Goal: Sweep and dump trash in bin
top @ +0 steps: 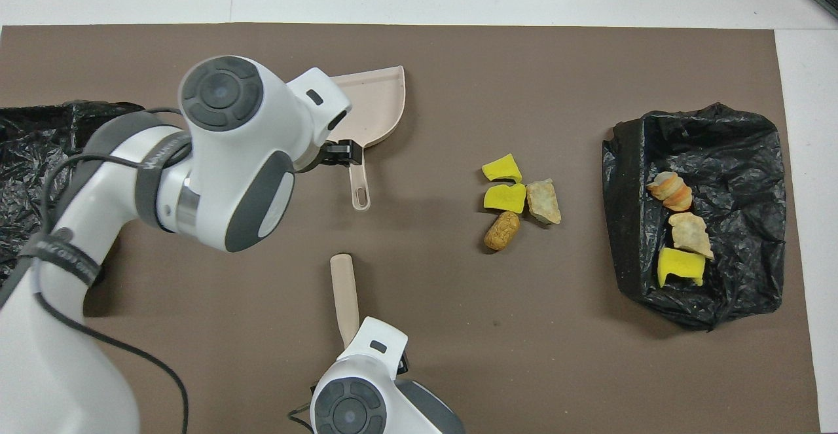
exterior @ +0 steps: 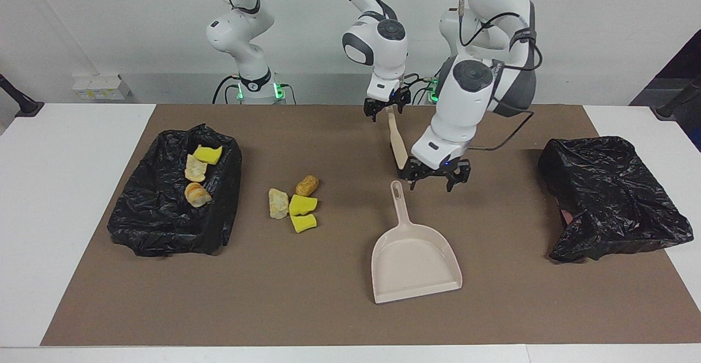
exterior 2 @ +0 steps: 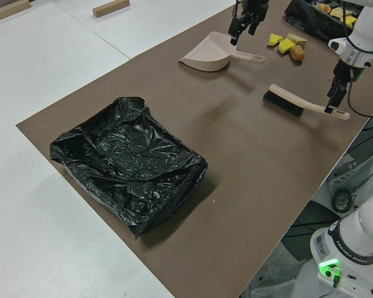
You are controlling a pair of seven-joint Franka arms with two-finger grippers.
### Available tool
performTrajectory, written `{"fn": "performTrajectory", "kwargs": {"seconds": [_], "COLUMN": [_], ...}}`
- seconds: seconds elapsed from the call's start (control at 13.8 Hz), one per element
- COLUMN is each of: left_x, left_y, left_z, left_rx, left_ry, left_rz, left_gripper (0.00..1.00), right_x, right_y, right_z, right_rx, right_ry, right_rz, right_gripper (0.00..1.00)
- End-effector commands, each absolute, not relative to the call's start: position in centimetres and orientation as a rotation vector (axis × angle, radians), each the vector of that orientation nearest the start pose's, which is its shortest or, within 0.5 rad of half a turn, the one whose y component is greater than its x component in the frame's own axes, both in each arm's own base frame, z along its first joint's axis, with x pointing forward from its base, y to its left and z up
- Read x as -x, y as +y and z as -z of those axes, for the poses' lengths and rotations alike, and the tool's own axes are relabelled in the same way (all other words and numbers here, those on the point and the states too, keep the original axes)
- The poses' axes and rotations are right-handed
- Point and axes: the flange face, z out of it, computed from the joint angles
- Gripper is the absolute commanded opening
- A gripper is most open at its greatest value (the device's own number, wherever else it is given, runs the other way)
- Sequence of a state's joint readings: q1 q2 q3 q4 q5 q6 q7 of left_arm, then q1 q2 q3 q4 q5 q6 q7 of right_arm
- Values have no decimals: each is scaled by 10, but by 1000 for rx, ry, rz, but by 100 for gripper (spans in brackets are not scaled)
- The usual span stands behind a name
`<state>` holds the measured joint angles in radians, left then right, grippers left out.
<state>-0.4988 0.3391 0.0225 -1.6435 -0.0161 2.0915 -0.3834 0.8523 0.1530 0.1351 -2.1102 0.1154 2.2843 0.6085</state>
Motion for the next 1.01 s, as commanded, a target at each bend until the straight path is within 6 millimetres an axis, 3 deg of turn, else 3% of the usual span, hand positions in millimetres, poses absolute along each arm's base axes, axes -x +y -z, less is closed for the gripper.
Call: {"fn": "performTrajectory", "kwargs": {"seconds": [0.0,0.14,0.22,0.36,0.43,0.51,0.58,0.65,0.72,0.94], "left_x": [-602,-601,-599,-592,-594,-593,-593,-593,-593,-595], "left_y": [-326,-328,-328,-350,-351,-351,-349,-349,-348,-343], "left_z": [-414,-402,-394,-360,-361,-360,-358,-356,-355,-363], "left_rx": [3189,3192,3188,3184,3188,3185,3181,3181,3179,3177], "left_ry": [64,30,30,37,21,8,17,23,23,21], "left_rz": [243,242,229,214,233,222,215,217,213,215], "left_gripper": [100,100,100,100,100,86,50,22,3,0], "right_x": [-315,-315,-315,-315,-315,-316,-317,-319,-325,-342], "right_y": [477,477,477,476,476,476,474,473,471,473], "right_z": [-341,-340,-340,-340,-340,-339,-339,-338,-339,-345], "right_rx": [2989,2987,2987,2988,2989,2989,2993,2999,3004,3027], "right_ry": [-387,-391,-391,-396,-398,-403,-411,-410,-406,-419], "right_rz": [-66,-62,-62,-65,-66,-67,-68,-75,-73,-94], "right_gripper": [100,99,89,44,31,18,0,0,0,0]}}
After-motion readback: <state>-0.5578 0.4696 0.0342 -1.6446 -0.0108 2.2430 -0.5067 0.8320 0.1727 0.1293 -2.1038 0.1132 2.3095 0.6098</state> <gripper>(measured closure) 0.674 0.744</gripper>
